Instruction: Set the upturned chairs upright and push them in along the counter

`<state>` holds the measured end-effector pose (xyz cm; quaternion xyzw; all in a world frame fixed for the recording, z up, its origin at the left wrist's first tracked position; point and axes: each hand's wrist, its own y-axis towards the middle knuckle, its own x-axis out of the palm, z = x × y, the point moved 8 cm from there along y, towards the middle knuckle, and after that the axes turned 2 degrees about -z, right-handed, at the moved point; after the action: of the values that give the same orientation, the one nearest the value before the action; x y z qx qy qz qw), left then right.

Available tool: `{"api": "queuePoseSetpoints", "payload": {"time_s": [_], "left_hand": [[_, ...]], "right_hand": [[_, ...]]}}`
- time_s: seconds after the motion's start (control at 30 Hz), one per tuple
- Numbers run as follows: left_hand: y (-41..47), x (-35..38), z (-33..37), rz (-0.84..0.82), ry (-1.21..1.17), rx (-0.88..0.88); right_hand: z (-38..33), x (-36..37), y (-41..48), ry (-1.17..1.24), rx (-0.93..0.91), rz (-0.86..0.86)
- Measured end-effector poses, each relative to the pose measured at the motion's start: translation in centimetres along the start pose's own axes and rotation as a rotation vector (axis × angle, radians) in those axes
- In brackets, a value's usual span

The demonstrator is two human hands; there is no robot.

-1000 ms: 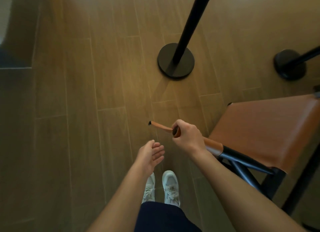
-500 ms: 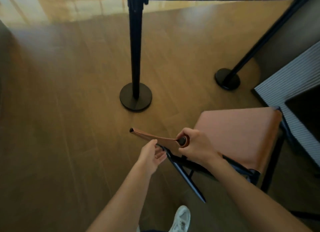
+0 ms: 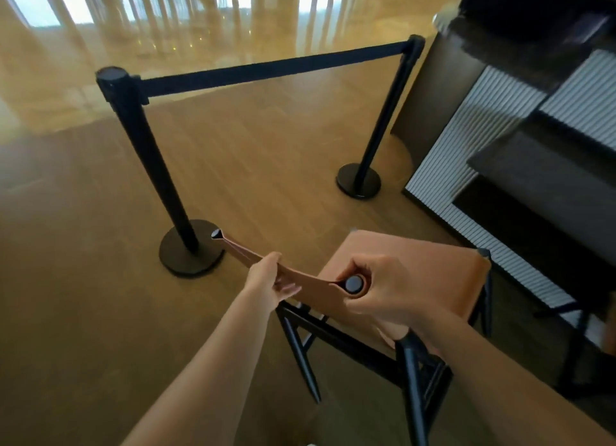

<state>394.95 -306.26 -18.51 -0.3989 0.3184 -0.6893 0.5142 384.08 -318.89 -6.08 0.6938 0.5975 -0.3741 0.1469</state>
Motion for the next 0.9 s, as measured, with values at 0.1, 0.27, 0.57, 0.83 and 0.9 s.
{"api": "queuePoseSetpoints", "payload": {"time_s": [0.1,0.27,0.57,0.83,0.9], "left_hand": [[-1.0,4.6,0.6,-0.029,0.100,0.036],[-3.7,13.1,0.1,-0.097,0.170,0.080],[-5.8,22.2,-2.2,-0.208,0.269,0.120],[-8.3,28.0,-5.3,-0.284,0.441,0.075],[-8.5,29.3,-6.3,-0.338,0.473,0.056]], "right_hand": [[1.3,-4.7,-3.1,0.018,-0.021,0.038],[6.6,-10.9,-8.2,0.174,0.091,0.201],[12.9,-16.1,-14.1,0.332,0.168,0.406],[17.8,-18.3,-19.9,0.387,0.250,0.591],[19.0,-18.5,-21.8,0.370,0.279,0.657]]}}
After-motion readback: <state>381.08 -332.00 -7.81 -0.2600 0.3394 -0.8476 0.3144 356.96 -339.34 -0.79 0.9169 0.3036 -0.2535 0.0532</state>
